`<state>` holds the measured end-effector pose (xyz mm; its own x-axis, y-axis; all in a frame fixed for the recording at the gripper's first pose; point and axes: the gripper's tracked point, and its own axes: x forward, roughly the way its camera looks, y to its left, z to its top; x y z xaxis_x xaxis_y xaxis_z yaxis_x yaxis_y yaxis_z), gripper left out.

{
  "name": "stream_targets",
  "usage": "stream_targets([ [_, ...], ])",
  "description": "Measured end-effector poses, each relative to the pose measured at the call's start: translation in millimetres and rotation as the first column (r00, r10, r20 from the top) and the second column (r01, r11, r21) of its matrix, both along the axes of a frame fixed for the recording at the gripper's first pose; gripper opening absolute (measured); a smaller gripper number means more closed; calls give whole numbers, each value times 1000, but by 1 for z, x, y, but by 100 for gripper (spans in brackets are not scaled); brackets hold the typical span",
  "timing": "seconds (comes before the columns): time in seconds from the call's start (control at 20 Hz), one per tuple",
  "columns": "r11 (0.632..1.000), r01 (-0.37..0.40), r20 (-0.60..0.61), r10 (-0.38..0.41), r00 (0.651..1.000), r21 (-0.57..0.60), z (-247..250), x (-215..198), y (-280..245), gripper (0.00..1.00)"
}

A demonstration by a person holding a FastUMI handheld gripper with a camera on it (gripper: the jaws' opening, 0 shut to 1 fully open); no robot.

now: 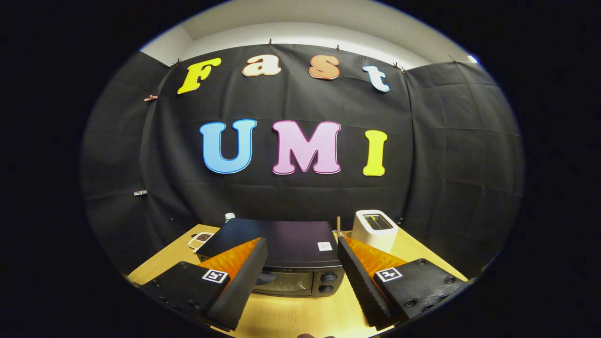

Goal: Open the toaster oven, put the food inside, and close the toaster oven door.

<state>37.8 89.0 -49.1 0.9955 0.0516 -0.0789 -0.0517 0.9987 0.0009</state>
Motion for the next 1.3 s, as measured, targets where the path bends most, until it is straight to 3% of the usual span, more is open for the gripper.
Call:
stream_targets([
  [0.3,999,-17,-105,21,994,39,-42,24,40,98],
  [0.7,1000,-8,-210,8,978,0,-95,61,75,99],
  [1.05,999,-20,-280,7,960,-41,-135,68,89,99],
  [1.3,999,-29,-271,19,962,-33,-135,66,92,99],
])
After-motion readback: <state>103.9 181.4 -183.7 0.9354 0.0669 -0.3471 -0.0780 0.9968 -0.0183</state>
